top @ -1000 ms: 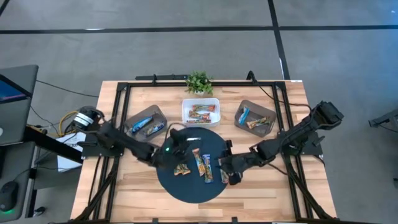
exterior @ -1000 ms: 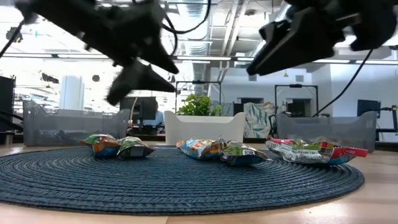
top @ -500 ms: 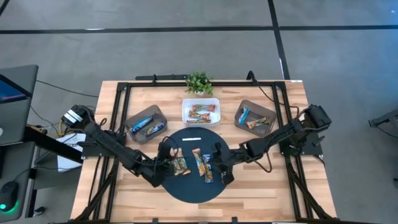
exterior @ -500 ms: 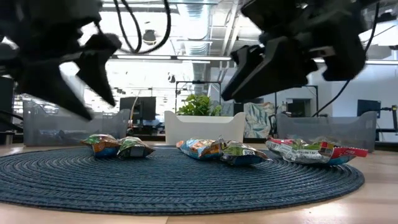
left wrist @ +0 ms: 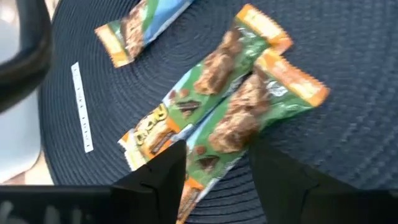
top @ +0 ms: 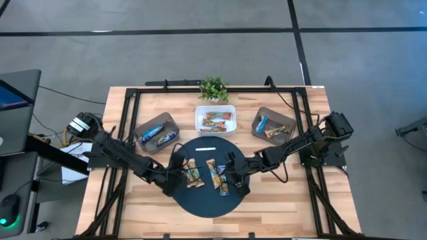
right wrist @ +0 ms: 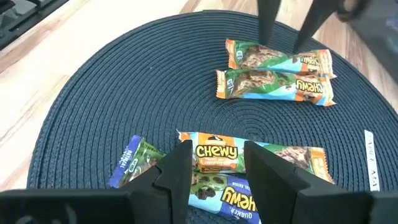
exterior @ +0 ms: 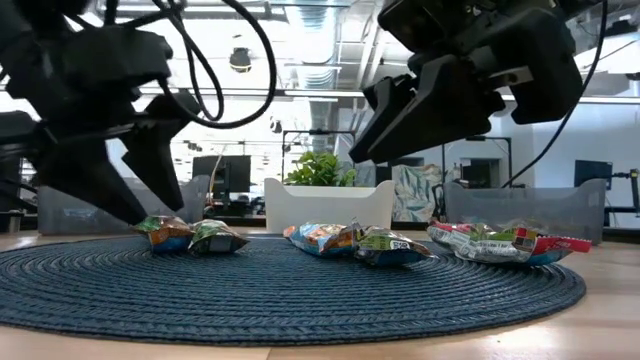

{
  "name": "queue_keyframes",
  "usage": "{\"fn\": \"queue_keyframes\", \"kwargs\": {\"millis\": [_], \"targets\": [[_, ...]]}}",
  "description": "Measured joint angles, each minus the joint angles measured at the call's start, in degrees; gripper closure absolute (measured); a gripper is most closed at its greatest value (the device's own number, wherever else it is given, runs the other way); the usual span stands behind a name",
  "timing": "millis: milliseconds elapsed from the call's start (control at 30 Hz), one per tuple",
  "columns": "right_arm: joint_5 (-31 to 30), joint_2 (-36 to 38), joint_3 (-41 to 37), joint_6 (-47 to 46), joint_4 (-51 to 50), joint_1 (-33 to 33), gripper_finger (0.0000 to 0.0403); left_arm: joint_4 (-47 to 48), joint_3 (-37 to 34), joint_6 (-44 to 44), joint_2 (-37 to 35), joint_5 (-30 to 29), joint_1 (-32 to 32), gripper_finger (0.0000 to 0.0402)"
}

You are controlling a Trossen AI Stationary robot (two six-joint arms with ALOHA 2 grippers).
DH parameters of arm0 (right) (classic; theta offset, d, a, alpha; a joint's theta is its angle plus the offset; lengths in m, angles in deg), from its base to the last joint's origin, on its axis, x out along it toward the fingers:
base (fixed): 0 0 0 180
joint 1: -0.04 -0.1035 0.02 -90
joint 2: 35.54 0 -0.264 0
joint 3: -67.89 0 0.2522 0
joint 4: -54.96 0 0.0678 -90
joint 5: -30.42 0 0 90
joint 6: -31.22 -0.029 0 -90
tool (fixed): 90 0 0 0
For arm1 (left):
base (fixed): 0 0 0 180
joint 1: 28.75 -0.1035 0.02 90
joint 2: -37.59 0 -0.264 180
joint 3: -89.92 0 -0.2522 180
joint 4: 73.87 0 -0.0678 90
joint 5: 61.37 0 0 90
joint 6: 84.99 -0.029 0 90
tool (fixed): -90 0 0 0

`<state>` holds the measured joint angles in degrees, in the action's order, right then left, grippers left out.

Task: Pick and place Granola Bars by type
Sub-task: Put the yellow granola bar into the right black bin

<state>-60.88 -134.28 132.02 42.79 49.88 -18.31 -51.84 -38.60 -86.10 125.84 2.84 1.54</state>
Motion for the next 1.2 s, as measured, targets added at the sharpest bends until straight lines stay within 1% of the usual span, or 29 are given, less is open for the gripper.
{"fn": "queue_keyframes", "kwargs": {"millis": [67, 200, 267, 367, 567, 633, 833, 1100, 1200], "targets": [[0.0, 0.0, 0.0, -0.6, -0.7, 0.0, 0.0265, 0.0, 0.0, 0.0, 0.0, 1.2, -1.2, 0.0251], [0.0, 0.0, 0.0, -1.1, -1.9, 0.1, 0.0265, -0.4, 0.0, 0.0, 0.0, 6.4, -3.6, 0.0282], [0.0, 0.0, 0.0, -2.0, -2.5, 0.2, 0.0265, -0.4, 0.0, 0.0, 0.0, 7.2, -4.3, 0.0295], [0.0, 0.0, 0.0, -4.5, -4.4, 0.5, 0.0265, -0.6, 0.0, -0.8, 0.0, 7.4, -4.9, 0.0313], [-0.1, 0.1, 0.0, -12.6, -13.2, 2.6, 0.0265, -2.6, 0.0, -4.2, 0.0, 7.6, -5.0, 0.0342], [-0.2, 0.1, 0.0, -14.3, -14.6, 3.8, 0.0265, -3.2, 0.0, -5.1, 0.0, 7.6, -5.2, 0.0350], [-0.3, 0.1, 0.0, -15.4, -14.3, 6.2, 0.0265, -3.5, 0.0, -5.4, 0.0, 7.6, -5.9, 0.0369], [-0.3, 0.1, 0.0, -19.4, -16.1, 6.5, 0.0265, -6.2, 0.0, -7.4, 0.0, 7.6, -7.7, 0.0397], [-0.3, 0.0, 0.0, -20.7, -17.3, 6.5, 0.0265, -6.8, 0.0, -7.7, 0.0, 7.6, -8.2, 0.0400]]}}
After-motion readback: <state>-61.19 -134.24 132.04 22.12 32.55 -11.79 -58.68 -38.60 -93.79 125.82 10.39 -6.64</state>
